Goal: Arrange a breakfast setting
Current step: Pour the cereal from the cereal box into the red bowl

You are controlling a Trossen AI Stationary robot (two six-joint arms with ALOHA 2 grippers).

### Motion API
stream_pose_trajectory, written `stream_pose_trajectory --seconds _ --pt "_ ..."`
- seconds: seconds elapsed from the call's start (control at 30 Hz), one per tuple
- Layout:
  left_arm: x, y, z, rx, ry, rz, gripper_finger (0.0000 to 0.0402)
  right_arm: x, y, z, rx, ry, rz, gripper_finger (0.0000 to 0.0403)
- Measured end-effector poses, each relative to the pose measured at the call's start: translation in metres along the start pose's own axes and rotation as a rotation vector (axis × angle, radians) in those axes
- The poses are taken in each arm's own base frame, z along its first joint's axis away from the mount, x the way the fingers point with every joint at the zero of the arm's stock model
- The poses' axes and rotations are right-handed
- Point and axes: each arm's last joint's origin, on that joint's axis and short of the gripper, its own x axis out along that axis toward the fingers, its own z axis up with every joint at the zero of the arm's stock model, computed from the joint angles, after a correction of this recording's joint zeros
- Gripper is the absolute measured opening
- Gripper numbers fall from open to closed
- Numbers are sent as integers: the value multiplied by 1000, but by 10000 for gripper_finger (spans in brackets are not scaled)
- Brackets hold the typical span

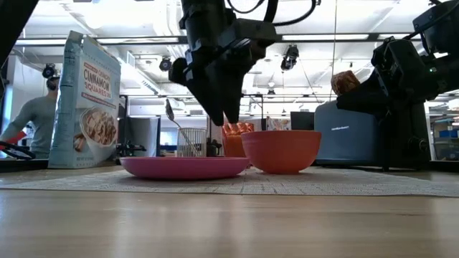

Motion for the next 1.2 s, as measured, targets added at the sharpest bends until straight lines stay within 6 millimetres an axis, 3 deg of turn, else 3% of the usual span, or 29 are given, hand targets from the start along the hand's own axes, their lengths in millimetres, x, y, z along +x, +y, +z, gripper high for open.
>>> stream_pose_trajectory --seconds 0.4,0.7,0.97,1.2 --pt "-8 11 -7 12 9 179 147 0 0 0 1 -1 0 86" --pt "-18 31 -17 4 -3 368 162 0 0 0 0 0 0 86" --pt "-15 72 -41 -56 -23 437 172 0 0 0 0 0 0 86" --pt "-25 110 -62 -182 -135 304 172 0 0 0 0 0 0 86"
